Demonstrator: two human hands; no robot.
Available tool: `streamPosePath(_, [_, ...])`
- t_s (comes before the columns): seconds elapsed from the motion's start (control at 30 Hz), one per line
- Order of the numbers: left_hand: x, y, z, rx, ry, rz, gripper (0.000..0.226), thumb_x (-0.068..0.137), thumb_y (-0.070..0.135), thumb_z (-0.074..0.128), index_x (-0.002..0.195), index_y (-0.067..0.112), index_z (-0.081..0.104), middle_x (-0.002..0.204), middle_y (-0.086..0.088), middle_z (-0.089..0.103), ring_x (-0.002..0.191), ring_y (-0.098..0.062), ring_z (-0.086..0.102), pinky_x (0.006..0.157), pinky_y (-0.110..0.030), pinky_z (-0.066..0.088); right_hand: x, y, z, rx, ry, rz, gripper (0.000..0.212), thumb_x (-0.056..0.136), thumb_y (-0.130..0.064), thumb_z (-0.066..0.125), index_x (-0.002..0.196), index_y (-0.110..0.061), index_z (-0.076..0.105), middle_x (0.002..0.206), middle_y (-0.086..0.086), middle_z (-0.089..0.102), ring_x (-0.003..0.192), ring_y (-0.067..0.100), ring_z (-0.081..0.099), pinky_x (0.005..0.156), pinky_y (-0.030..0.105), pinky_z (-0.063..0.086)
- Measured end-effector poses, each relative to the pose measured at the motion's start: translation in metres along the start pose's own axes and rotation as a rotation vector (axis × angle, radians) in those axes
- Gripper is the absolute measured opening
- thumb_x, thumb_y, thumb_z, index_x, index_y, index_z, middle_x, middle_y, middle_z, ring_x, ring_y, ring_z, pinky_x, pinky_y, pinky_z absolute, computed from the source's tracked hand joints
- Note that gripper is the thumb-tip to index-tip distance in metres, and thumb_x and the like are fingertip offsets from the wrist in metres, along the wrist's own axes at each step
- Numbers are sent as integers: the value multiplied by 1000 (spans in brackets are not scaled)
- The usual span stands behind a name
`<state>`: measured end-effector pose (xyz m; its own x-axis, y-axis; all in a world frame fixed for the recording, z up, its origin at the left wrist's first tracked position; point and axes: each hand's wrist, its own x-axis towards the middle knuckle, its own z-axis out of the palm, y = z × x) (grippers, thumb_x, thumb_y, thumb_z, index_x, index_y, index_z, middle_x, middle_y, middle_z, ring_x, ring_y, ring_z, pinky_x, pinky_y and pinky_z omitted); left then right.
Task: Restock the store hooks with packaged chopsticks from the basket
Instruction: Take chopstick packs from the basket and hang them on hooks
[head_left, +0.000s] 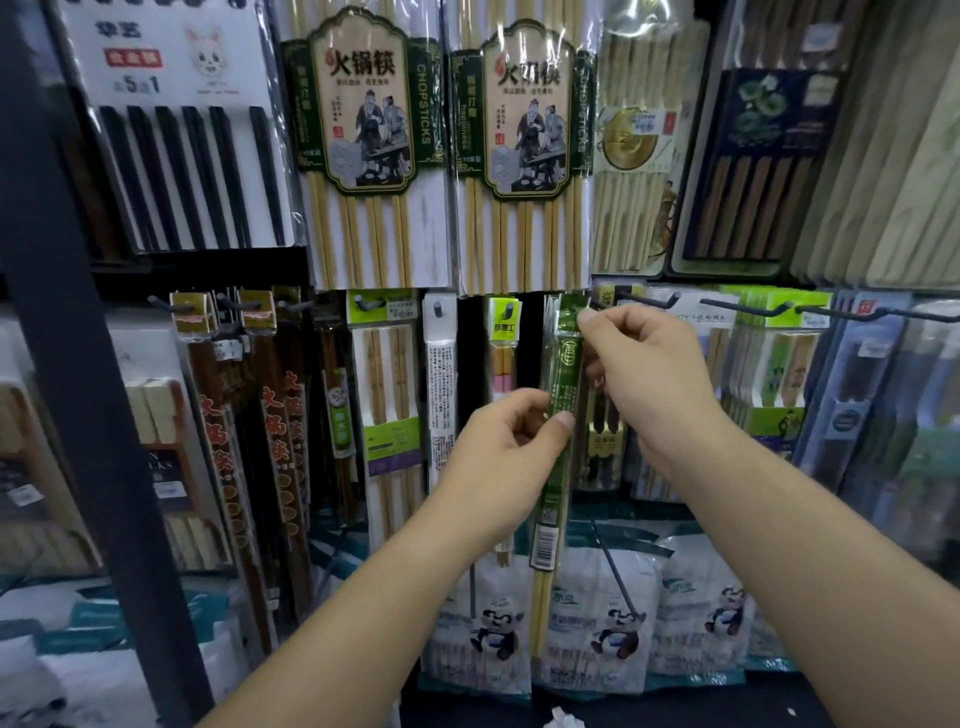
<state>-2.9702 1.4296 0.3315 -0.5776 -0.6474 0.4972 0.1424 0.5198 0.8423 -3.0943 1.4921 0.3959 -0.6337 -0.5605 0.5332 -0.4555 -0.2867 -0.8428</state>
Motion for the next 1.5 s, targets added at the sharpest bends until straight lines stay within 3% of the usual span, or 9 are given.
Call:
streamPosePath(0.23, [6,0,5,5,10,-6,6,99,31,63,99,36,60,70,10,55,63,-9,52,69,-58,57,4,0,5,-20,48,-4,36,97,-28,64,76,1,62,60,5,48,55,14,45,62,29,43])
streamPosePath(0.47, [3,-3,6,72,17,-19,8,100,30,63,97,36,59,69,12,56,62,-6,53,69,-51,58,4,7,6,-43,83,7,38,95,-27,66,62,-11,58,55,0,52,55,11,48,80,32,50])
streamPosePath(0.6, [3,3,3,458,17,98,4,101,34,58,105,31,57,72,11,60,64,-5,59,59,-33,52,4,16,4,-92,66,-32,32,96,-34,65,74,-12,66,56,-5,55,57,10,53,68,33,49])
streamPosePath(0.77, [5,11,5,767,95,209,17,105,40,47,106,24,53,91,5,58,78,-18,58,63,-38,50,-2,31,-2,-99,59,-115,13,94,-33,69,85,-24,69,71,-9,66,66,-2,58,61,15,46])
streamPosePath(0.87, [7,14,12,594,99,109,27,107,43,42,122,22,49,98,5,60,85,-17,62,68,-38,52,-6,43,-5,-90,23,-115,9,93,-31,71,96,-26,65,81,-9,66,70,-5,58,63,14,48])
streamPosePath(0.93, [13,16,20,403,78,-62,49,107,52,36,144,21,40,128,-2,62,109,-17,62,83,-28,47,-8,50,-5,-102,-15,-94,16,94,-33,69,107,-27,63,88,-9,66,73,-4,59,67,19,51])
streamPosePath(1.03, [26,17,31,65,53,-254,70,105,59,33,163,25,16,167,-2,27,152,-18,25,111,-29,23,-12,58,-3,-162,-102,-87,33,100,-35,59,132,-28,56,113,-11,66,98,-5,62,87,30,54])
streamPosePath(1.17, [37,15,44,-193,104,-300,66,105,58,35,163,35,13,167,2,28,152,-19,29,122,-39,23,-18,70,1,-93,-315,-14,56,108,-38,42,160,-37,21,163,-13,31,147,5,32,121,41,32])
streamPosePath(1.5, [60,-4,50,-336,158,-280,55,108,50,37,161,36,26,161,10,38,129,1,33,103,-24,25,-5,102,12,-103,-499,-72,62,110,-39,33,161,-39,-1,161,-32,10,131,-33,13,108,-2,18])
